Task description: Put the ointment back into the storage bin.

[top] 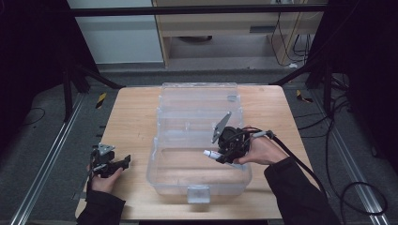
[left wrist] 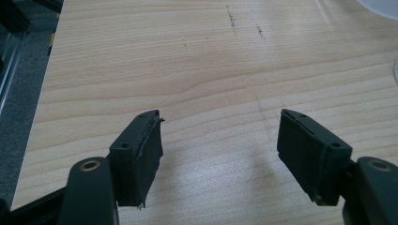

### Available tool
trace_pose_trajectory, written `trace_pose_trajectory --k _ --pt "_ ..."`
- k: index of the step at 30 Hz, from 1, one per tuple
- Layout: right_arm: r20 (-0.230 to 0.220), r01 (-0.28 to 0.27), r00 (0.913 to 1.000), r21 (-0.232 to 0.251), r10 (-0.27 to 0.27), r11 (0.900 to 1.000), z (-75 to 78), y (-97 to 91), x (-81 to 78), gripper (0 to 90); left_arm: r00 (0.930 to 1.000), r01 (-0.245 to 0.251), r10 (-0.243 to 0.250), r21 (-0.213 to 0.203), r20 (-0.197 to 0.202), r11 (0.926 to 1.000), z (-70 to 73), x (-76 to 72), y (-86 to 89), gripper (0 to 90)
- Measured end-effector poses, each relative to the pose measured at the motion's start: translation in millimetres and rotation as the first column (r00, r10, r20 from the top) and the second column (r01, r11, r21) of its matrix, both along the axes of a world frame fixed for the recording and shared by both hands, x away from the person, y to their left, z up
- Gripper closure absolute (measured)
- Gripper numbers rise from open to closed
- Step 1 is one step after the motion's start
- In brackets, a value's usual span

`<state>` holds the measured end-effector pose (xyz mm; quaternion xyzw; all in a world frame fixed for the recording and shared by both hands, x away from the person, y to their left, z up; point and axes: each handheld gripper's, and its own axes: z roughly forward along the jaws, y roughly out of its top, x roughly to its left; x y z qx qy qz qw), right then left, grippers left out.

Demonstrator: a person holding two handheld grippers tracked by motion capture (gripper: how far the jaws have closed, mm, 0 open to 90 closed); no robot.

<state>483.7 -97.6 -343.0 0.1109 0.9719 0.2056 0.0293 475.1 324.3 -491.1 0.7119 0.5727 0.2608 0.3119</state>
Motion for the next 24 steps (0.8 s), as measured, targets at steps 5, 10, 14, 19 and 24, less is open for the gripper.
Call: trace_pose_trajectory --k 5,10,14,19,24 --pt "-0.010 -0.034 0.9994 -0.012 0.034 0.9994 -11.0 5.8 -1.9 69.6 1.0000 0.000 0.000 -0.003 0.002 1.0000 0.3 -0.3 0.1 30.7" --pt "-0.011 -0.052 0.9986 -0.057 0.051 0.9971 -26.6 8.5 -3.0 69.6 1.0000 0.000 0.000 -0.001 0.002 1.0000 0.3 -0.4 0.0 30.8" --pt "-0.011 -0.073 0.9974 -0.080 0.072 0.9942 -36.2 9.4 -2.7 69.5 1.0000 -0.001 0.001 -0.002 0.001 1.0000 0.3 -0.3 0.2 30.8" --pt "-0.010 -0.087 0.9962 -0.102 0.087 0.9910 -45.0 10.7 -2.6 69.5 1.0000 0.000 0.000 -0.002 0.002 1.0000 0.4 -0.3 0.2 30.8" --pt "-0.017 -0.091 0.9958 -0.127 0.090 0.9877 -55.2 10.4 -2.3 69.5 1.0000 0.000 0.000 -0.002 0.002 1.0000 0.2 -0.3 0.2 30.9"
